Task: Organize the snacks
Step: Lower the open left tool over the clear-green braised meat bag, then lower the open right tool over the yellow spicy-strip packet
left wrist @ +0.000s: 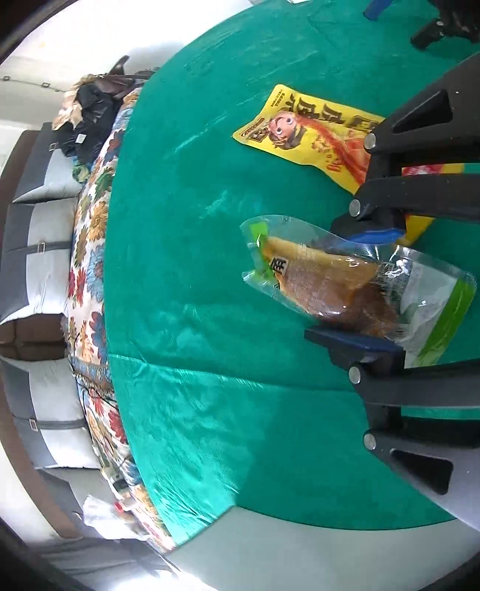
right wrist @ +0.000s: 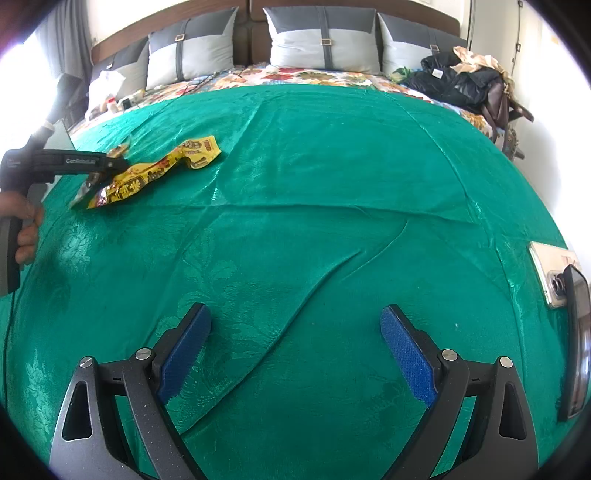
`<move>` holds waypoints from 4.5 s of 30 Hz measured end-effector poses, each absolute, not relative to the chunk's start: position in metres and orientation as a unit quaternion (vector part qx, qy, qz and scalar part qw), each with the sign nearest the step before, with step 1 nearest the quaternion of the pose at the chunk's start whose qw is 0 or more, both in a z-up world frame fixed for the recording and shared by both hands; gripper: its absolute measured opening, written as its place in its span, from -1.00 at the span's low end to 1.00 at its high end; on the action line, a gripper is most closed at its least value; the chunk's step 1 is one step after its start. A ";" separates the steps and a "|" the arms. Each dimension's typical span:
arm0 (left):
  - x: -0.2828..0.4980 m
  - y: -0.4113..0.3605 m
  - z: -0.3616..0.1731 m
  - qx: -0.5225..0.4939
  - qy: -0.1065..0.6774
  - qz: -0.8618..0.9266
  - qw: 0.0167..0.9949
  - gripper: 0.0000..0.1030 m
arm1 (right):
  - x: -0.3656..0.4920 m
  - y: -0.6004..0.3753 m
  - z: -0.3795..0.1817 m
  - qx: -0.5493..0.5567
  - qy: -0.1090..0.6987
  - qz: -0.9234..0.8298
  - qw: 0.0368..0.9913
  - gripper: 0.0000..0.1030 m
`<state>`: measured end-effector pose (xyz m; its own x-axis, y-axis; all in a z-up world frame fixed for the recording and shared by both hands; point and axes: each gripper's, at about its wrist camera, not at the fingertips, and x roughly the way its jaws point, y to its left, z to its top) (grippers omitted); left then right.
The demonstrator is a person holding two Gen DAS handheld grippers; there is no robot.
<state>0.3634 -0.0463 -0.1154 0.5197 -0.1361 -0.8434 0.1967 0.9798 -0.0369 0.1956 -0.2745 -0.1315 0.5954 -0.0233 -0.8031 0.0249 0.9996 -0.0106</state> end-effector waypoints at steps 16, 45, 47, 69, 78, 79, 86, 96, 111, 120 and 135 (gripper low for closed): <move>0.237 0.039 -0.130 0.016 0.492 -0.067 0.868 0.87 | 0.195 -0.275 -0.131 0.001 0.449 -0.013 0.893 0.85; 0.233 0.055 -0.139 -0.002 0.456 0.003 0.890 1.00 | 0.195 -0.275 -0.131 0.001 0.448 -0.011 0.894 0.85; 0.233 0.055 -0.139 -0.002 0.456 0.004 0.890 1.00 | 0.197 -0.275 -0.131 0.008 0.454 -0.018 0.891 0.85; 0.232 0.054 -0.138 -0.003 0.456 0.004 0.890 1.00 | 0.342 -0.097 -0.134 -0.019 0.514 0.023 0.858 0.44; 0.231 0.054 -0.138 -0.002 0.456 0.004 0.890 1.00 | 0.227 -0.156 -0.128 -0.075 0.524 0.155 0.834 0.28; 0.231 0.054 -0.139 -0.002 0.456 0.004 0.890 1.00 | 0.209 -0.162 -0.129 -0.086 0.515 0.159 0.838 0.31; 0.231 0.054 -0.138 -0.002 0.456 0.004 0.890 1.00 | 0.156 -0.190 -0.144 -0.075 0.441 0.139 0.883 0.73; 0.231 0.054 -0.138 -0.003 0.456 0.004 0.890 1.00 | 0.156 -0.186 -0.143 -0.072 0.447 0.138 0.881 0.85; 0.231 0.054 -0.139 -0.003 0.455 0.004 0.890 1.00 | 0.157 -0.186 -0.143 -0.072 0.448 0.138 0.881 0.85; 0.231 0.054 -0.139 -0.003 0.455 0.004 0.890 1.00 | 0.157 -0.186 -0.143 -0.072 0.448 0.137 0.880 0.85; 0.231 0.054 -0.139 -0.003 0.455 0.004 0.890 1.00 | 0.157 -0.186 -0.143 -0.072 0.449 0.137 0.880 0.85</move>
<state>0.2308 0.0543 -0.1387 0.5853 0.0039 -0.8108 -0.0090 1.0000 -0.0016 0.1572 -0.1856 -0.1432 0.5598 0.1765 -0.8096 -0.3065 0.9518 -0.0045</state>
